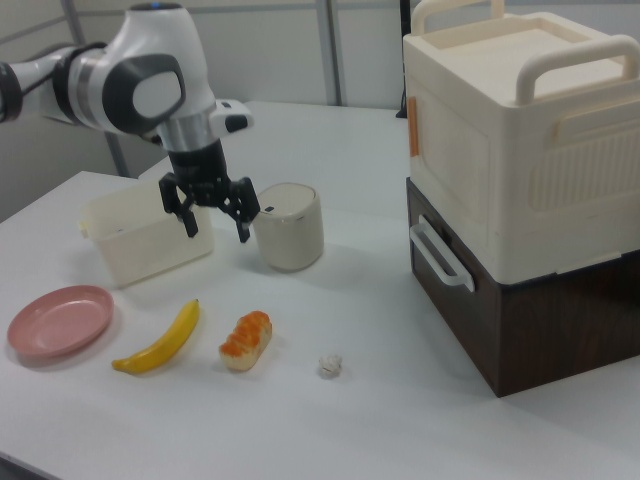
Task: Put the bread on a plate
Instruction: 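Move the open gripper over the bread roll with orange topping, then lower the gripper around the bread roll and close on it, then lift the bread roll and carry it over the pink plate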
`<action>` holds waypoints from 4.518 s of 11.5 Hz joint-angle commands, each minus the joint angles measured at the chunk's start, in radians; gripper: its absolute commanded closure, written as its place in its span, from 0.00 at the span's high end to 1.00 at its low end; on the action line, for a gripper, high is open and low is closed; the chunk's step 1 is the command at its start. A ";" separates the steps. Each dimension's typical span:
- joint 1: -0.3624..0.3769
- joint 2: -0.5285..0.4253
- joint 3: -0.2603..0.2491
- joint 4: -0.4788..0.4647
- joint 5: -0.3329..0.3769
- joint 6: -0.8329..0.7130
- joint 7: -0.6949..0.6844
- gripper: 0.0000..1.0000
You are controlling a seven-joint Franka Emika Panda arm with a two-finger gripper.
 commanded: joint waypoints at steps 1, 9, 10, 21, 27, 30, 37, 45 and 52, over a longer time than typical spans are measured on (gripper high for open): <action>-0.014 -0.047 -0.002 -0.150 0.022 0.116 0.010 1.00; -0.032 0.077 -0.003 -0.241 0.022 0.267 0.007 1.00; -0.035 0.096 -0.003 -0.243 0.022 0.283 0.007 1.00; -0.035 0.258 -0.003 -0.241 0.005 0.360 -0.002 0.89; -0.034 0.239 -0.003 -0.237 0.005 0.348 0.006 0.54; -0.034 0.232 -0.003 -0.235 0.005 0.342 0.009 0.46; 0.038 0.163 0.001 -0.189 0.020 0.291 0.012 0.46; 0.234 0.132 0.018 -0.065 0.074 0.077 0.033 0.46; 0.349 0.146 0.121 -0.077 0.103 0.034 0.038 0.47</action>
